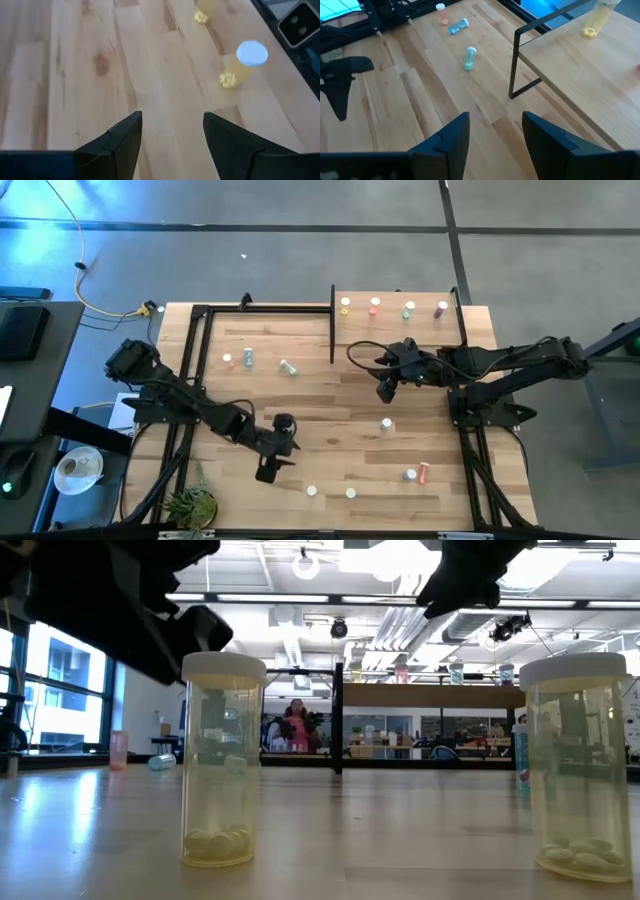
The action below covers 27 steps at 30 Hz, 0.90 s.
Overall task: Pick and place medicine bottles onto shelf by color
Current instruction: Put the left yellow pill bottle on the shelf
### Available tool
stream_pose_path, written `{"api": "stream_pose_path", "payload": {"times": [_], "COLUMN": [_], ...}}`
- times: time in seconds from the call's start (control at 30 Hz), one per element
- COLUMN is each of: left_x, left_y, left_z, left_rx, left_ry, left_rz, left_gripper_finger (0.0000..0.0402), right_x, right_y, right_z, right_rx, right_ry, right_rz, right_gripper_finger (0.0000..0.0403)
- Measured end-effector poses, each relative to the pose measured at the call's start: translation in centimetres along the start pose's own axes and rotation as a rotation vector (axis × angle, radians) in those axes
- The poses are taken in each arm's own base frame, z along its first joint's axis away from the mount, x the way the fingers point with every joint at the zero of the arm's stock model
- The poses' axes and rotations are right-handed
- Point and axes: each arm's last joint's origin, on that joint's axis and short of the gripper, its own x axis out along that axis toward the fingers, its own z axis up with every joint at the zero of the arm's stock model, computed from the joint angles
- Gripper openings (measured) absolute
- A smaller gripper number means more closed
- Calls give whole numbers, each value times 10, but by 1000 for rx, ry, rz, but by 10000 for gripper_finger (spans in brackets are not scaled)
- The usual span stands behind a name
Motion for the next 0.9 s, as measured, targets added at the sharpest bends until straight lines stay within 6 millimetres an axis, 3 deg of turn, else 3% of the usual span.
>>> {"api": "stream_pose_path", "payload": {"times": [0.17,0.53,0.9], "left_x": [7,2,8], "left_y": [-8,-20,-32], "left_z": [-1,31,48], "left_rx": [0,-23,0], "left_ry": [-25,-221,-141], "left_rz": [-26,-155,-110], "left_gripper_finger": [200,200,200], "right_x": [0,0,0], "right_y": [0,1,0], "right_z": [0,1,1], "right_rx": [2,7,7], "right_ry": [-1,-13,-13], "right_rz": [0,6,6], "right_gripper_finger": [173,173,173]}}
